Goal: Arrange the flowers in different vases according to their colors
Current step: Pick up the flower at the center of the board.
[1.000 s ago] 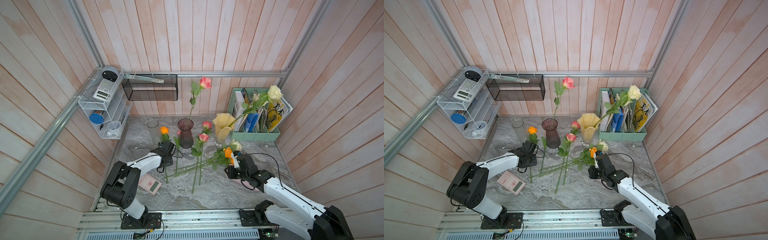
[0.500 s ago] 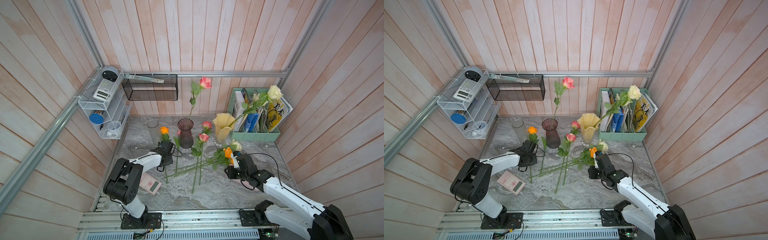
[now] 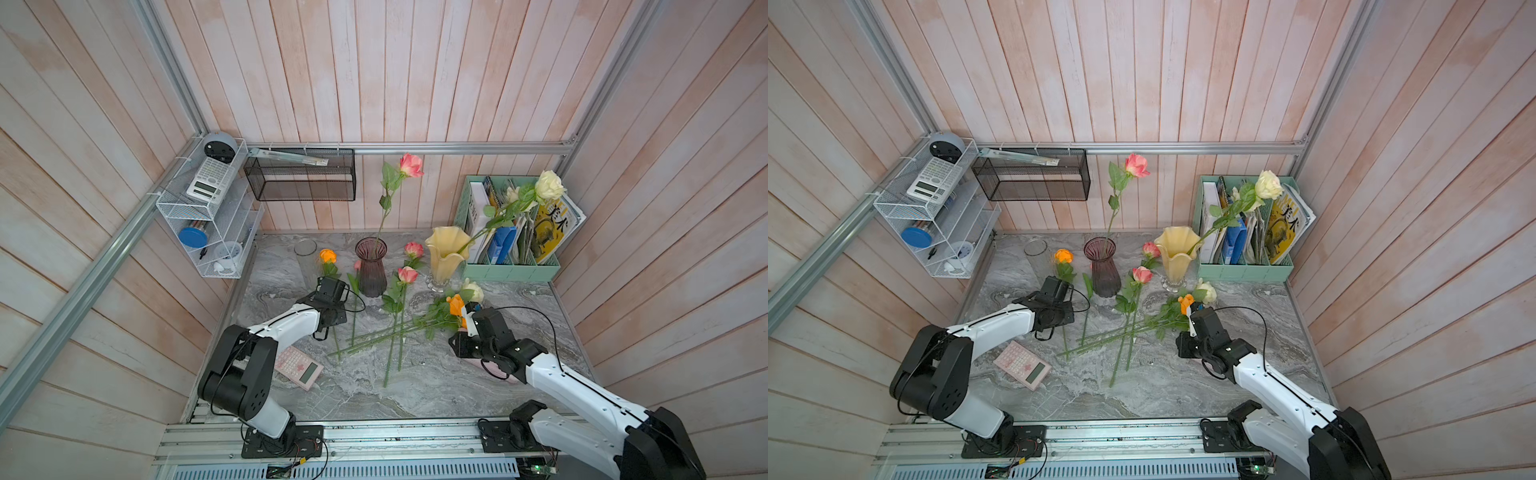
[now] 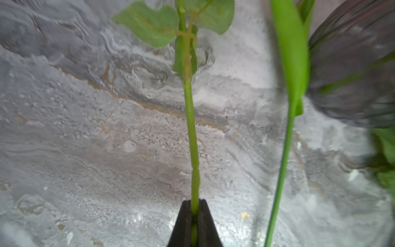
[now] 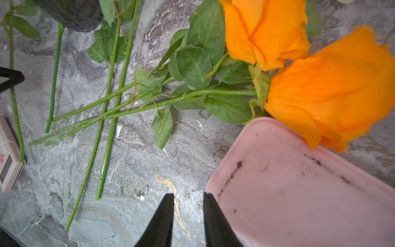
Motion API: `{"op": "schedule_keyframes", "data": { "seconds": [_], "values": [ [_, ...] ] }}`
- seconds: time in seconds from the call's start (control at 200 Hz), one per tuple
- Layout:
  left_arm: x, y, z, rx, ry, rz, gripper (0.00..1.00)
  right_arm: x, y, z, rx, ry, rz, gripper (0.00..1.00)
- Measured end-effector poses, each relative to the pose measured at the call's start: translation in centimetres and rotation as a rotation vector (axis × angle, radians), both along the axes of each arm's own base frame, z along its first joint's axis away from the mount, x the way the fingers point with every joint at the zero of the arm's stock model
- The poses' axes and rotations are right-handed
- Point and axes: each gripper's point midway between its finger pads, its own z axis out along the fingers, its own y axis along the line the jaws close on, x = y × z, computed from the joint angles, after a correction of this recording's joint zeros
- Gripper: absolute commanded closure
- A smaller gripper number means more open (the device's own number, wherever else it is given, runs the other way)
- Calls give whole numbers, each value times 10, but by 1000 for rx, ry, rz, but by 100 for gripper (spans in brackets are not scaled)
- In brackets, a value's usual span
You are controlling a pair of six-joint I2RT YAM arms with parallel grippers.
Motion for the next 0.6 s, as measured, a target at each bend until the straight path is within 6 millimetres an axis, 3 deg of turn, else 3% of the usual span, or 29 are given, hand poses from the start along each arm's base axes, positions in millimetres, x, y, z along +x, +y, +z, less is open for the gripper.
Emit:
{"op": "schedule_keyframes", "data": {
  "seconds": [0.185, 0.42, 0.6],
  "values": [
    [4, -7, 68, -39, -159, -46, 100, -1, 0, -5, -9, 15, 0, 70],
    [-12, -22, 152, -82, -369, -155, 100, 2, 1, -5, -11, 19, 1, 70],
    [-17, -14, 225, -48, -574, -180, 100, 7, 5, -5, -10, 28, 5, 70]
  ]
}}
